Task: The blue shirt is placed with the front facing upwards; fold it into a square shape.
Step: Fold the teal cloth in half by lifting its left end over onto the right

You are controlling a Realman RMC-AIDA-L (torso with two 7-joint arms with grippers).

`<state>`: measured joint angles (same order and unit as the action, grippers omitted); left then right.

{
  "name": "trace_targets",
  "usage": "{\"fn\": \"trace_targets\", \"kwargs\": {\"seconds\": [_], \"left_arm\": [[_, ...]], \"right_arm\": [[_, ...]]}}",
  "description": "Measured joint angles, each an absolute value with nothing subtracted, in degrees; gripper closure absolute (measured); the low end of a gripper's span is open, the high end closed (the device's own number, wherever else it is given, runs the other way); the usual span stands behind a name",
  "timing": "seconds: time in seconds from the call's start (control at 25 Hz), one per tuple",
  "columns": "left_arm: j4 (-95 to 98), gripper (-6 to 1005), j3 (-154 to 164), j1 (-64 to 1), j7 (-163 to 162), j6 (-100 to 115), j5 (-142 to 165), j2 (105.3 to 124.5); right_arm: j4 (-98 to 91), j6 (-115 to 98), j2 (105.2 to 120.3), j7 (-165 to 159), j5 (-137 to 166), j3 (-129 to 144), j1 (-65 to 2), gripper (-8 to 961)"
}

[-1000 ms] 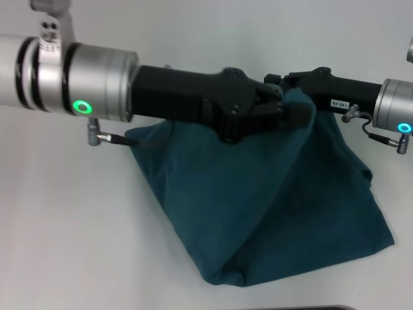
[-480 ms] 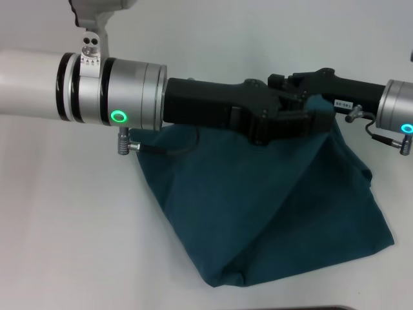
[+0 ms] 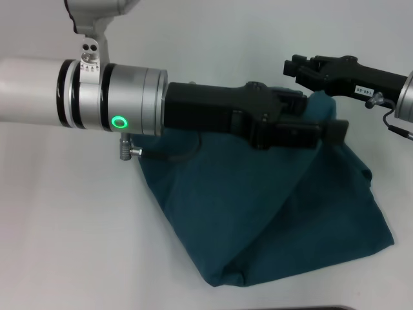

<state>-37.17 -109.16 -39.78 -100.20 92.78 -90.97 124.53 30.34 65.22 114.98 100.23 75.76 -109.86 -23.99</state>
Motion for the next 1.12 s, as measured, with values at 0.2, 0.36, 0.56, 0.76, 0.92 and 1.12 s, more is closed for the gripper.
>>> {"fn": "trace_targets", "kwargs": {"seconds": [0.2,0.36,0.56,0.76,0.92,1.12], "left_arm": [[-37.4,303,-107.7,-40.1,-100.2,93.0,-91.0,124.51],[-37.9,226,-106.7,-40.2,-100.0,91.6,-91.0,124.48],[-38.1,129,-102.7,-40.3,-99.5,85.7,-91.0,124.47],[-38.7,90,-99.1,-39.8,-96.7,81.4,-90.6,124.28],[-38.8,90,-98.2,-38.9,-93.3,79.1,-90.4,124.22],[-39.9,91,-97.8,-37.7,-89.7,78.8,-89.1,124.24]], "right_arm": [[30.2,65.4,114.94,100.2,75.8,-110.2,-24.0,756],[30.2,65.4,114.74,100.2,75.8,-110.2,-24.1,623],[30.2,65.4,114.5,100.2,75.8,-110.2,-24.2,555],[30.2,65.4,114.33,100.2,75.8,-110.2,-24.2,555],[30.3,65.2,114.29,100.5,75.8,-110.2,-24.3,555],[30.3,64.9,114.3,100.7,75.8,-110.2,-24.6,556]]}}
